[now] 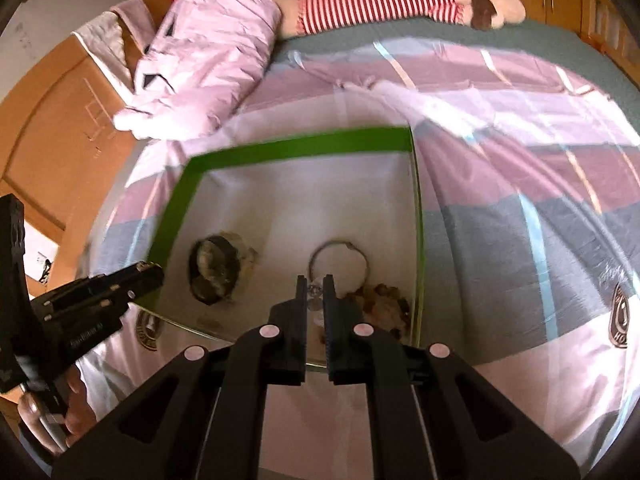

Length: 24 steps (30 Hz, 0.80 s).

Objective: Organize jewelry
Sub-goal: 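Carry the flower charm and crystal piece with both tools into the box, then open both tools to drop the charm and crystal piece in the box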

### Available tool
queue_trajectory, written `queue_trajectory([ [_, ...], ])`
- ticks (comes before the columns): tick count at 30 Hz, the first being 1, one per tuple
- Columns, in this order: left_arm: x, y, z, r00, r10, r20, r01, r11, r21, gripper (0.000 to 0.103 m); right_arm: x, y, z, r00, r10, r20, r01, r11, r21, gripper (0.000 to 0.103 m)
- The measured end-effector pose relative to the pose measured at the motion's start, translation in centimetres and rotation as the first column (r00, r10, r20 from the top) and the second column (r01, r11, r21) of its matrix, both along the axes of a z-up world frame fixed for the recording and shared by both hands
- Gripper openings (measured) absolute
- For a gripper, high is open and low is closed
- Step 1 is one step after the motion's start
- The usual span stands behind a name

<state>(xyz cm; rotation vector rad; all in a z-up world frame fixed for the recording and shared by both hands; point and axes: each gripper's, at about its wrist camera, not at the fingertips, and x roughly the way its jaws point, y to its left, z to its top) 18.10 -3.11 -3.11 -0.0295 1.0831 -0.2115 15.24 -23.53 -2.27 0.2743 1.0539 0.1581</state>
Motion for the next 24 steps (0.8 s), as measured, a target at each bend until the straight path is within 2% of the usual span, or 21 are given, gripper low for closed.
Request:
queue_trajectory([
  [5,0.6,0.0,-2.2,0.999,-0.001,-0.042,0.004,0.999,0.051,0.024,0.6,-0.2,-2.4,0.998,-0.005,-0.067,0.005,1.000,0.002,0.007],
  [10,0.6,-0.2,-2.5,0.999,-0.002,-0.046,0.005,0.997,0.074,0.025,0.5,-0.5,-4.2,0.990,-0.038,-0.136,0.040,0.999,0.009,0.008],
  [11,0.5,-0.1,-2.5,0.999,0.003,-0.047,0.001,0.998,0.066,0.026,0.5,-0.6,-4.3,0.990,-0.046,-0.135,0.048,0.999,0.016,0.008],
  [12,0.6,0.0,-2.5,0.999,0.005,-0.051,-0.002,0.999,0.054,0.034,0.4,-0.6,-4.1,0.991,-0.047,-0.127,0.047,0.999,0.004,0.008],
  [13,0.6,0.1,-2.4,0.999,0.006,-0.052,-0.003,0.999,0.048,0.045,0.2,-0.4,-4.0,0.991,-0.046,-0.124,0.044,0.999,-0.016,0.012],
  [15,0.5,0.3,-2.1,0.999,0.017,-0.034,-0.016,0.999,0.052,0.060,0.0,-0.2,-3.7,0.993,-0.042,-0.113,0.039,0.999,-0.034,0.017],
  [16,0.3,0.3,-1.8,1.000,0.028,-0.014,-0.027,0.997,0.068,0.068,-0.2,0.0,-3.5,0.994,-0.036,-0.106,0.032,0.999,-0.030,0.024],
  [19,-0.1,0.4,-1.0,0.999,0.032,0.011,-0.033,0.997,0.065,0.074,-0.5,0.5,-3.0,0.995,-0.030,-0.093,0.026,0.999,-0.043,0.051],
  [21,-0.3,0.4,-0.5,0.999,0.028,0.019,-0.029,0.998,0.053,0.077,-0.9,0.7,-2.4,0.998,-0.031,-0.058,0.028,0.998,-0.059,0.054],
  [24,-1.1,0.1,0.3,0.999,0.022,0.050,-0.026,0.996,0.080,0.085,-1.8,0.7,-1.0,0.999,-0.050,0.010,0.051,0.996,-0.070,0.060],
])
